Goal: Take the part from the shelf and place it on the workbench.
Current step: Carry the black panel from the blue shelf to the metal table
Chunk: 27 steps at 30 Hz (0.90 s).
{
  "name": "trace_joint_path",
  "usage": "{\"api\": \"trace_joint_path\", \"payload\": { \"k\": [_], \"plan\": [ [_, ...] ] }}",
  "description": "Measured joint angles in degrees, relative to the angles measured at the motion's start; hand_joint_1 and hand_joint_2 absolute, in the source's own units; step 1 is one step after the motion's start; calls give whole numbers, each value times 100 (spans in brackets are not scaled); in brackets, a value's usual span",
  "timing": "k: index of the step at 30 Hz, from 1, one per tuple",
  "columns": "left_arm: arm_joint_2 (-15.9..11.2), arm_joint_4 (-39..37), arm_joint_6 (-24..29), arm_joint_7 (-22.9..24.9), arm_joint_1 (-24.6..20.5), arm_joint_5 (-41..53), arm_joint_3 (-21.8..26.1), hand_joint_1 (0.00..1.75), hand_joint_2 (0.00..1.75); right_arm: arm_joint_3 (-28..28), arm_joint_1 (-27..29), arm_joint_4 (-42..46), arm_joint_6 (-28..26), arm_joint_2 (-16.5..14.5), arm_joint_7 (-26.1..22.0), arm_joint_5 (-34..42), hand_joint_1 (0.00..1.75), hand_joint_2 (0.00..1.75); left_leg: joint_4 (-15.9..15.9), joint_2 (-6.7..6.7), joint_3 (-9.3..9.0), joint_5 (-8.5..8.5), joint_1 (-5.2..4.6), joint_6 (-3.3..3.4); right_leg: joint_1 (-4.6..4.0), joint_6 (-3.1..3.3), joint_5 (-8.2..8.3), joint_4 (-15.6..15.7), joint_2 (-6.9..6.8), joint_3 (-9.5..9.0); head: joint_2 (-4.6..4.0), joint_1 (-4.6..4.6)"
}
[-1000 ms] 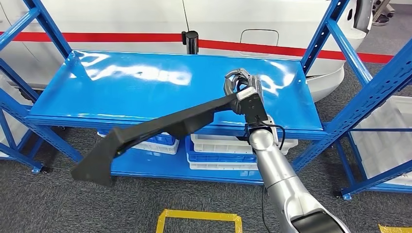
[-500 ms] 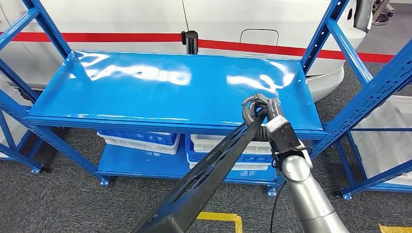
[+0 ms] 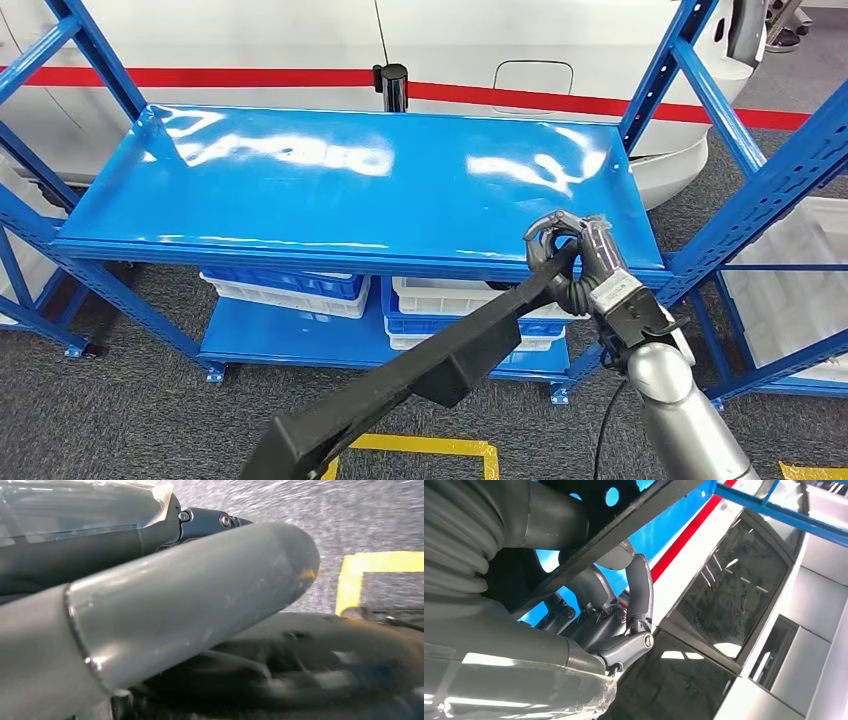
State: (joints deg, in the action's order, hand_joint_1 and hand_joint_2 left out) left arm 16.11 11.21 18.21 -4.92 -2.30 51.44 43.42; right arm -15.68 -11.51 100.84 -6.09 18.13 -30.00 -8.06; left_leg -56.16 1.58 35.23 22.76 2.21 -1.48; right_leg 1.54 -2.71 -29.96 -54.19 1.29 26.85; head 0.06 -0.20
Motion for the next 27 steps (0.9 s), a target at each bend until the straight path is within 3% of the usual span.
{"api": "trace_joint_path", "payload": {
  "k": [13,19,25,27],
  "plan": [
    [21,0,115,166,-1,78,28,0,0,147,783,311,94,172,-232,115,175,175,-1,5,-6,10,-8,11,17,-13,-10,2,-8,-5,1,-1],
    [36,0,162,658,-18,505,-87,0,0,411,1488,648,143,172,-155,-170,175,175,1,7,-6,24,-15,8,16,-27,-20,2,-6,-9,1,-2],
    [37,0,304,993,-39,827,-306,0,0,839,1433,575,387,282,-91,87,175,175,-1,5,-8,24,-21,10,17,-30,-21,2,-7,-16,-1,-2],
    [37,0,403,988,-44,905,-368,0,0,920,1395,533,462,333,-54,147,175,175,-35,4,3,53,-30,46,82,-45,-21,23,-3,-27,0,-8]
  ]
}}
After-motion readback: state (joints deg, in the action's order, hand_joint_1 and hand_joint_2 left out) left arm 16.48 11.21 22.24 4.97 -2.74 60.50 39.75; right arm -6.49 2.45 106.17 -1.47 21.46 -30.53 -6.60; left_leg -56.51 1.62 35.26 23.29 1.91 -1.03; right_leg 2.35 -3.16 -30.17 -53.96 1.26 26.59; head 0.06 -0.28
